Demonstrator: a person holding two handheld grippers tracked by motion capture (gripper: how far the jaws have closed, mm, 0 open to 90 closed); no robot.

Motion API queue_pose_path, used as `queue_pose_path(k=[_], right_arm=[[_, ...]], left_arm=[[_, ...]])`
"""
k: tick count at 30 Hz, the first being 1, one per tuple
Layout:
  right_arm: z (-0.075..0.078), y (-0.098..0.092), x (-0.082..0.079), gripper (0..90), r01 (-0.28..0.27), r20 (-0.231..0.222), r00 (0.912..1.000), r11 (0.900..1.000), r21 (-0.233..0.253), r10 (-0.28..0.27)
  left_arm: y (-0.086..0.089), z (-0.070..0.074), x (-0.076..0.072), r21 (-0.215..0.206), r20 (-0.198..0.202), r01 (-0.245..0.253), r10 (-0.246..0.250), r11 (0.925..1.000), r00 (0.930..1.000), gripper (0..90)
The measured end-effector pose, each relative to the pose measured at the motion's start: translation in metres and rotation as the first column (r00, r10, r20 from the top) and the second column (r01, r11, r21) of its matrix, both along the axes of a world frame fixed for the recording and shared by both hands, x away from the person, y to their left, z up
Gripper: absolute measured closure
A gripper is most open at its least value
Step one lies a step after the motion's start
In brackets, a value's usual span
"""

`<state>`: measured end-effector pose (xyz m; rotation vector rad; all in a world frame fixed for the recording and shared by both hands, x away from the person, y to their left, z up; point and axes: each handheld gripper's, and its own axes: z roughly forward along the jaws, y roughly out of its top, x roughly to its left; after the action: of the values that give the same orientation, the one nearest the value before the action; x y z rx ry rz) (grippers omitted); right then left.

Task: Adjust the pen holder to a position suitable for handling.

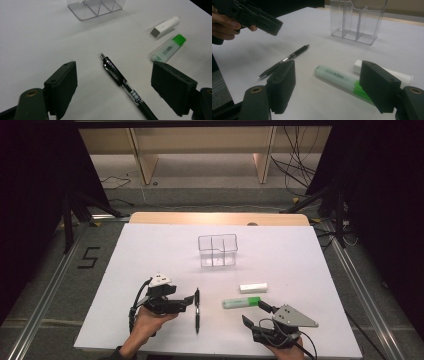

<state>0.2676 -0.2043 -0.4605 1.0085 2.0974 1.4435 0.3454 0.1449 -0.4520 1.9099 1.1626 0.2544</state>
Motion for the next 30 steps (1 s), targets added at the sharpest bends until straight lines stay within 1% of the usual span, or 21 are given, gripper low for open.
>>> queue_pose_path(k=[5,11,13,17,22,24,27,30], right_arm=[[-0.001,0.005,-0.002,29.9,0.001,-0.009,1.0,1.0,-0.01,-0.001],[-0.002,0.013,-0.005,29.8,0.0,-0.028,0.9996,1.0,-0.006,0.0],[-0.002,0.018,-0.006,29.6,0.004,-0.036,0.9994,1.0,-0.007,-0.004],[-0.004,0.028,-0.007,28.9,-0.006,-0.055,0.9985,1.0,-0.009,0.005],[-0.007,0.043,-0.009,28.6,-0.001,-0.076,0.9971,1.0,-0.028,-0.002],[-0.008,0.05,-0.01,28.6,-0.004,-0.079,0.9969,0.999,-0.038,0.001],[-0.011,0.061,-0.011,28.6,-0.016,-0.087,0.9962,0.998,-0.058,0.011],[-0.012,0.068,-0.011,28.6,-0.018,-0.089,0.9959,0.997,-0.077,0.011]], left_arm=[[0.004,0.0,-0.004,-0.007,0.001,-0.004,0.004,1.0,1.0,20.7],[0.008,-0.002,-0.007,-0.021,0.001,-0.011,0.011,0.9997,0.9999,20.8],[0.01,-0.003,-0.009,-0.021,0.003,-0.008,0.008,0.9998,1.0,20.8],[0.011,-0.003,-0.011,-0.024,0.002,-0.009,0.009,0.9997,1.0,20.8],[0.015,-0.003,-0.013,-0.015,0.014,-0.018,0.018,0.9997,0.9997,20.8],[0.016,-0.003,-0.014,-0.024,0.016,-0.024,0.024,0.9994,0.9996,20.8],[0.018,-0.003,-0.015,-0.028,0.021,-0.03,0.03,0.9992,0.9993,20.7],[0.021,-0.004,-0.016,-0.025,0.022,-0.03,0.03,0.9992,0.9993,20.4]])
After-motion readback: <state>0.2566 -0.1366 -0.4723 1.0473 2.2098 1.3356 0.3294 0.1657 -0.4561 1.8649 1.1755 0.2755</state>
